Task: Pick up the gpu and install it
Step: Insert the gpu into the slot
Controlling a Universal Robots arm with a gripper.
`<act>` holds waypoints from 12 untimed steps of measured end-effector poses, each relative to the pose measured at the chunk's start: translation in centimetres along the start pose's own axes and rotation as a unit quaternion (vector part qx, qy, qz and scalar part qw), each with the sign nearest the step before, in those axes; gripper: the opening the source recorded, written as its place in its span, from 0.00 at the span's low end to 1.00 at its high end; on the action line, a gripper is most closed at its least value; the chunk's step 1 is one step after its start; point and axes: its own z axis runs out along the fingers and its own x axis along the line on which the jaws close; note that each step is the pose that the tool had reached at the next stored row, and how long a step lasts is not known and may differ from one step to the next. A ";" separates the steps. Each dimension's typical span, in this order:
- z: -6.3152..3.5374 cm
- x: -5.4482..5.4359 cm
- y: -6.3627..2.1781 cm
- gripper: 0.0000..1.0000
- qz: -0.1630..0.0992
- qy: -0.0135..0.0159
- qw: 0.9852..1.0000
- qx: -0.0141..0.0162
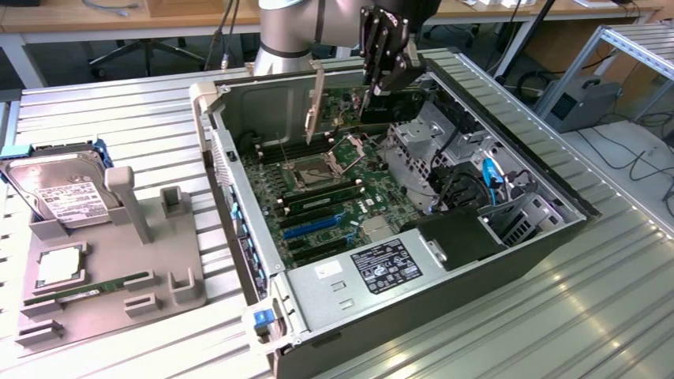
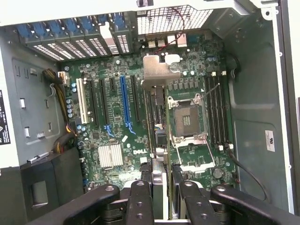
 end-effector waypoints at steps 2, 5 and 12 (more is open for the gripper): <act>0.00 0.0 0.00 0.27 -0.002 0.000 1.000 0.000; 0.00 0.0 0.00 0.27 -0.006 0.000 1.000 0.000; 0.01 0.0 0.00 0.27 -0.014 0.001 1.000 0.000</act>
